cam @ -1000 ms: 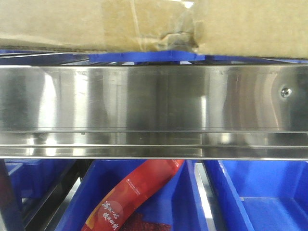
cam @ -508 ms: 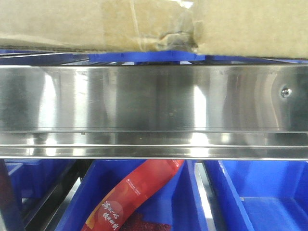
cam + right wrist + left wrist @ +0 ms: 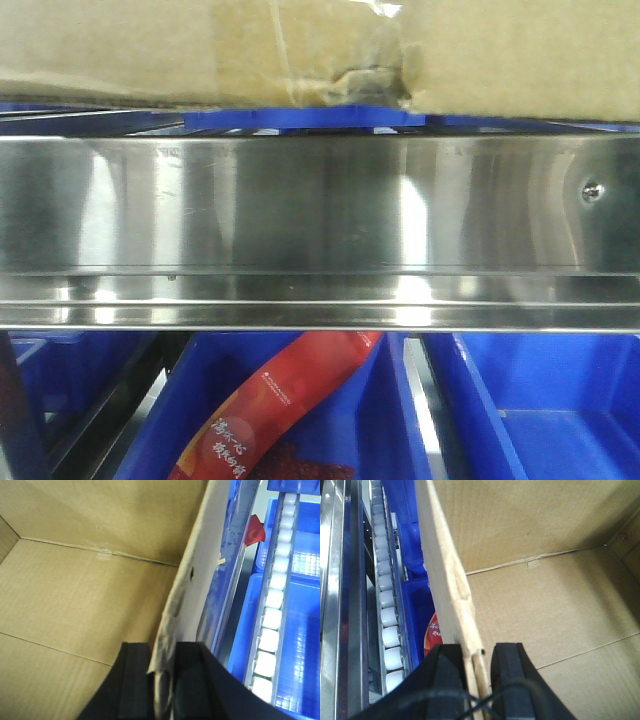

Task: Grab carton from right shelf to conveyor
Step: 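Lift the carton off the shelf with both grippers, then hold the carton raised while the base drives to the conveyor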

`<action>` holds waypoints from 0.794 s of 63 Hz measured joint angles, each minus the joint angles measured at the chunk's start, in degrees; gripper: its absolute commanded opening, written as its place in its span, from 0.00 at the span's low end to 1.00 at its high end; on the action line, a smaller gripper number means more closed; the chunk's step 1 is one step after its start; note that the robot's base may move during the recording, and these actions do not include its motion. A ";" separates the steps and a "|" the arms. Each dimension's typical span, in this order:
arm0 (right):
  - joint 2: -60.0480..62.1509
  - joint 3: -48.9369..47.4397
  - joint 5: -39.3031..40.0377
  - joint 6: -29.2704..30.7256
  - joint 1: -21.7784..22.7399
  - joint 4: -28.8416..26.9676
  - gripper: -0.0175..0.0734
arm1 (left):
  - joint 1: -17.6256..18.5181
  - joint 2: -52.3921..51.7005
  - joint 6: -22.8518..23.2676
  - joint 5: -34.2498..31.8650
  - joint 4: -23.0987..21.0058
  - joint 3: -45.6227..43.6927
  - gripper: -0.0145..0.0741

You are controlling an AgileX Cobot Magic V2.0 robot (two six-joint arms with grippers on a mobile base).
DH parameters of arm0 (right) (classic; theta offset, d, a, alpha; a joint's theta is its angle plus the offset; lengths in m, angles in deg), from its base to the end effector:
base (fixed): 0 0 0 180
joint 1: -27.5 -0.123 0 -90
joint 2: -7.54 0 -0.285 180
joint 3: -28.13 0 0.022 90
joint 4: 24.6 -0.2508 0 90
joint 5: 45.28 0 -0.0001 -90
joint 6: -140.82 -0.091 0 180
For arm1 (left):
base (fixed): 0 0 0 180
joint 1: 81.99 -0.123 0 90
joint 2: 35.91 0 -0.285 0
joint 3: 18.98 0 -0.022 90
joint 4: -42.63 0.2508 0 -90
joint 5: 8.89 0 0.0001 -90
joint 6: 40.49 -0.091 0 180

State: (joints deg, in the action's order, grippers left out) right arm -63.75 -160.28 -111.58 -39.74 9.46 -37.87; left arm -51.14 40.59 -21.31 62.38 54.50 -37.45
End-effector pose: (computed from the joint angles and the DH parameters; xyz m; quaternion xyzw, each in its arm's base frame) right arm 0.1759 0.0774 0.4713 -0.1397 0.8863 0.1829 0.4020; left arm 0.1842 -0.0894 0.4954 0.0795 0.8954 -0.0870 0.4293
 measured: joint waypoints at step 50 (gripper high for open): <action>0.13 0.00 0.87 0.00 0.00 -0.12 0.12 | 0.08 -0.09 0.00 0.00 0.38 0.00 0.15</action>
State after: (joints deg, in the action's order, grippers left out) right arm -63.62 -160.28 -110.71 -39.74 9.46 -37.99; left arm -51.05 40.50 -21.31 62.38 54.88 -37.45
